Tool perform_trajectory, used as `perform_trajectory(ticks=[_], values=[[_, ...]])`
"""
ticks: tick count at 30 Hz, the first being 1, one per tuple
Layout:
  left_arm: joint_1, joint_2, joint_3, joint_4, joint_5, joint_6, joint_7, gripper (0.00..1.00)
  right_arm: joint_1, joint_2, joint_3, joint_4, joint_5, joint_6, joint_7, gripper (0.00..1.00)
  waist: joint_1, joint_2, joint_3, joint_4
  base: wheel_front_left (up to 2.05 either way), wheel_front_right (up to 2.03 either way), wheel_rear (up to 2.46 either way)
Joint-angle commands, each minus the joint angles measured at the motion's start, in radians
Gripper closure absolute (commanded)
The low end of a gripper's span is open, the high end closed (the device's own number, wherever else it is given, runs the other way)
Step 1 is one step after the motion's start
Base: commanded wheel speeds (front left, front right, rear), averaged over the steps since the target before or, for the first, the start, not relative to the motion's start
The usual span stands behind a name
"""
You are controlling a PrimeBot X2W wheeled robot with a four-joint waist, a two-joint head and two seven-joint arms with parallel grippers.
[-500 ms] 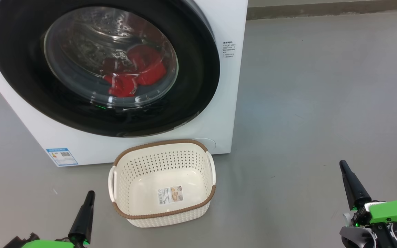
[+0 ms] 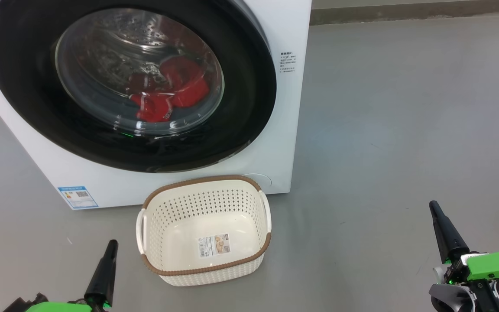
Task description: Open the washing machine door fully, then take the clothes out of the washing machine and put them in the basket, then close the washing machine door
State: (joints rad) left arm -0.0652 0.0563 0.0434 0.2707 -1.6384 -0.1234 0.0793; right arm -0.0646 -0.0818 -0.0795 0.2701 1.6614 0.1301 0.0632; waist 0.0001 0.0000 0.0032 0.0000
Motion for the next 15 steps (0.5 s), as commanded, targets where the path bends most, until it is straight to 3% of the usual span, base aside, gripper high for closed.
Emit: perform_trajectory(ticks=[1, 15], values=[[-0.040, 0.018, 0.038, -0.027, 0.003, -0.007, 0.008, 1.00, -0.039, -0.006, 0.018, -0.029, -0.009, 0.001, 0.008, 1.00, -0.0001, 0.0000, 0.000, 0.000, 0.00, 0.00, 0.00], [-0.040, 0.014, 0.043, -0.027, 0.007, -0.007, 0.012, 1.00, -0.039, -0.001, 0.011, -0.028, -0.015, 0.001, 0.014, 1.00, -0.0001, 0.0000, 0.000, 0.000, 0.00, 0.00, 0.00]])
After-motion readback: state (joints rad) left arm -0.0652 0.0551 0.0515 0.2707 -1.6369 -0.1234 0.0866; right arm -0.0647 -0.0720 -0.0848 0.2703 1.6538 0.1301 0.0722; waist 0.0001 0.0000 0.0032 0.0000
